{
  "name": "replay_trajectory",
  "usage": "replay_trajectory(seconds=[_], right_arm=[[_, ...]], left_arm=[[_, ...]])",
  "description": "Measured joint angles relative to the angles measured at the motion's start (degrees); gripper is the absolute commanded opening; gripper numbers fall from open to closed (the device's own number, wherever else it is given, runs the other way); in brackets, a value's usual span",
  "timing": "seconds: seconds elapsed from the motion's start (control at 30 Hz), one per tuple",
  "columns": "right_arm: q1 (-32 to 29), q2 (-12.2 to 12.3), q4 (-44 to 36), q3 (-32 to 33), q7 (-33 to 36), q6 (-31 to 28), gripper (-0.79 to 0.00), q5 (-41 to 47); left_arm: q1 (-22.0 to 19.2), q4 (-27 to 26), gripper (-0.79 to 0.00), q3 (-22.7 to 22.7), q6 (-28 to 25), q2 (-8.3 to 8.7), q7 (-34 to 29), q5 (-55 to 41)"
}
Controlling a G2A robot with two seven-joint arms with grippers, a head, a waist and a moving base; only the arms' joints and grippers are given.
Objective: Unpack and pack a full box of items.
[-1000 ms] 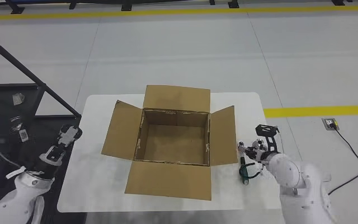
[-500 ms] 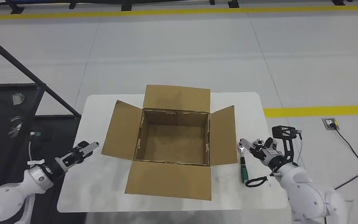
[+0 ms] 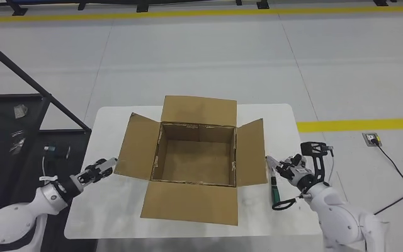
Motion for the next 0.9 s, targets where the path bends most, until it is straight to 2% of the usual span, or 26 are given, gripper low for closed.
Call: replay_trajectory(seconds=[0.23, 0.5, 0.53, 0.57, 0.6, 0.63, 0.77, 0.8, 0.9], right_arm=[[-1.3, 0.4, 0.7, 0.5, -0.6, -0.8, 0.0, 1.1], [-1.9, 0.9, 1.8, 1.0, -0.8, -0.8, 0.0, 2.3], [-2.0, 1.0, 1.9, 1.0, -0.9, -0.8, 0.0, 2.4], [-2.0, 1.0, 2.0, 0.9, -0.9, -0.8, 0.0, 2.5], [-2.0, 1.1, 2.0, 0.9, -0.9, -0.8, 0.0, 2.6], [-2.0, 1.1, 2.1, 0.9, -0.9, -0.8, 0.0, 2.7], [-2.1, 1.4, 2.2, 0.8, -0.9, -0.9, 0.0, 2.9], [-2.1, 1.4, 2.2, 0.8, -0.8, -0.8, 0.0, 2.9], [-2.2, 1.6, 2.2, 0.8, -1.1, -0.4, 0.0, 3.3]], left_arm=[[-1.3, 0.9, 0.0, 2.7, 3.6, 0.4, -2.3, 0.1], [-3.3, 2.7, 0.0, 5.6, 6.6, 0.6, -0.8, 1.1], [-3.6, 2.8, -0.102, 5.8, 7.0, 0.65, -0.5, 1.4], [-3.7, 2.9, -0.36, 6.0, 7.2, 0.68, -0.2, 1.7], [-3.8, 2.9, -0.453, 6.2, 7.4, 0.72, 0.1, 2.1], [-3.9, 2.9, -0.493, 6.5, 7.6, 0.76, 0.5, 2.6], [-4.0, 2.8, -0.748, 7.3, 7.9, 0.86, 1.5, 3.5], [-4.0, 2.8, -0.785, 7.5, 8.0, 0.88, 1.6, 3.7], [-4.0, 2.4, -0.785, 8.0, 8.2, 0.97, 2.3, 4.6]])
